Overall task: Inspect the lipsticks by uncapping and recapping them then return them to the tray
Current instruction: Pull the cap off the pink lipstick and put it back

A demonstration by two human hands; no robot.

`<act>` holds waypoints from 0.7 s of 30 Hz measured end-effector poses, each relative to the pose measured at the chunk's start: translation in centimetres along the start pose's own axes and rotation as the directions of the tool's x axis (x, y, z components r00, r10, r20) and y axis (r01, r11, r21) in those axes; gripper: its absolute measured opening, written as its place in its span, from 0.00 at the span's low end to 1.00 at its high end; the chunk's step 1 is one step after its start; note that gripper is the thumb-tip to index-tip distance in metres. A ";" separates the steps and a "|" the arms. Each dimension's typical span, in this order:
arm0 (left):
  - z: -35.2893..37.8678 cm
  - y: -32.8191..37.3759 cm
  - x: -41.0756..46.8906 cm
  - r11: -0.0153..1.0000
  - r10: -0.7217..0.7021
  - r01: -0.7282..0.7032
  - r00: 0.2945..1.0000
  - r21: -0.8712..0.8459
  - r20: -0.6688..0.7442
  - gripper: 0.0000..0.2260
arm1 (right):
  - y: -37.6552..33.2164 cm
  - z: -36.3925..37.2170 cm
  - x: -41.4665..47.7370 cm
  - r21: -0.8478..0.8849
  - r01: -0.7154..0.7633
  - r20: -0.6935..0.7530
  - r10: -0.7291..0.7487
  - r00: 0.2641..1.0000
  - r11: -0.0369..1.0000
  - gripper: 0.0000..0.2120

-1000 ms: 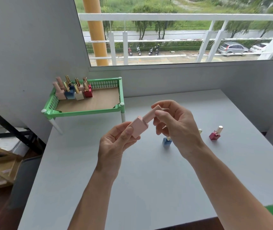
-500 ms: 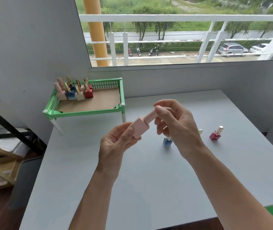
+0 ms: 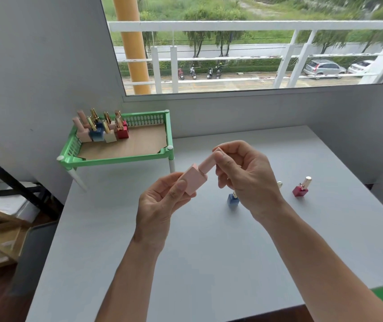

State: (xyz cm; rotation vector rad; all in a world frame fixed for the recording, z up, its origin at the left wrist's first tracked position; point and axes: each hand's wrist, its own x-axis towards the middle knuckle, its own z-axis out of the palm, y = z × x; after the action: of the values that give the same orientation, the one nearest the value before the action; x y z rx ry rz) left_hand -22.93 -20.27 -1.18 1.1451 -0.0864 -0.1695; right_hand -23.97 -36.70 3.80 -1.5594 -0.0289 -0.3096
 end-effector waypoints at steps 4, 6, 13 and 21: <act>0.0 -0.3 0.2 1.000 0.009 -0.009 1.000 0.007 -0.008 0.13 | 0.2 0.0 0.2 -0.019 -0.004 -0.018 0.003 1.000 1.000 0.04; 0.0 -0.4 0.3 1.000 0.004 -0.003 1.000 0.009 -0.020 0.07 | 0.4 0.0 0.3 -0.024 -0.005 -0.022 0.004 1.000 1.000 0.04; 0.2 -0.5 0.5 1.000 0.018 -0.017 1.000 0.011 -0.012 0.08 | 0.7 -0.2 0.4 -0.008 -0.018 -0.021 0.017 1.000 1.000 0.04; 0.2 -0.8 1.1 1.000 0.005 -0.005 1.000 -0.006 -0.019 0.07 | 1.8 -0.3 -0.1 -0.033 -0.099 0.055 0.101 0.993 0.995 0.07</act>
State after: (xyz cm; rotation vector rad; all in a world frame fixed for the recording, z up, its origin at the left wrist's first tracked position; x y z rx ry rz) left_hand -21.95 -20.91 -1.83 1.1398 -0.0721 -0.1549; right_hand -23.75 -37.04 2.02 -1.5938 0.0099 -0.1875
